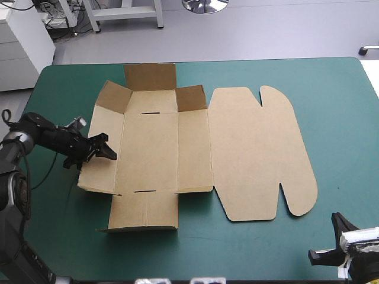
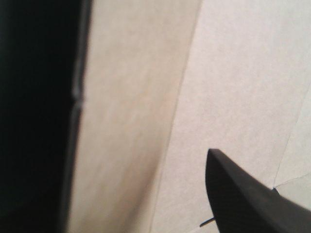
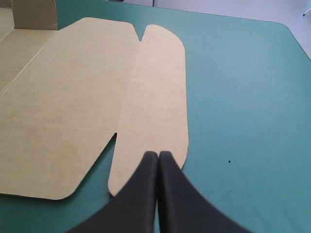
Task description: Fold the box
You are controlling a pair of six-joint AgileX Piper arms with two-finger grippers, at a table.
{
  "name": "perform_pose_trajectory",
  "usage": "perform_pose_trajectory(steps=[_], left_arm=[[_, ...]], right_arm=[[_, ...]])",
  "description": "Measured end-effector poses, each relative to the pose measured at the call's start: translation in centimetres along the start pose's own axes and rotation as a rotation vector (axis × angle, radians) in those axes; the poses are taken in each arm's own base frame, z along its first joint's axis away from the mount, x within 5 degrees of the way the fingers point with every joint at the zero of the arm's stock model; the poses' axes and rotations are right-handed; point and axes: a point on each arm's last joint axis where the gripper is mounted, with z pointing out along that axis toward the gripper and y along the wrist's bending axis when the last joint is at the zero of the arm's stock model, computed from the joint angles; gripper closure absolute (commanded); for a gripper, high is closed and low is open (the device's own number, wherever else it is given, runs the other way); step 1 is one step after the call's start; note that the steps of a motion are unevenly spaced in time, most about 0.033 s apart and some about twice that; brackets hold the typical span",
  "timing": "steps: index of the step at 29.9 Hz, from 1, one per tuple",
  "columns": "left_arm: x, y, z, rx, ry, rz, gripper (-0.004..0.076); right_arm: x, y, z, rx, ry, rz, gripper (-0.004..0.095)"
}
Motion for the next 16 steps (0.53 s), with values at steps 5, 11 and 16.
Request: perform_pose_trajectory(steps=[5, 11, 16], left_arm=[[0.2, -1.3, 1.0, 0.002, 0.030, 0.007, 0.0284], [0.0, -1.3, 0.6, -0.040, 0.034, -0.063, 0.0373], [-0.7, -1.7, -0.7, -0.096, -0.003, -0.036, 0.0586]], right_arm=[[0.0, 0.0, 0.0, 0.000, 0.000, 0.000, 0.0927], [0.0, 0.0, 0.0, 0.000, -0.001, 0.000, 0.0927], [0.0, 0.0, 0.0, 0.000, -0.001, 0.000, 0.0927]])
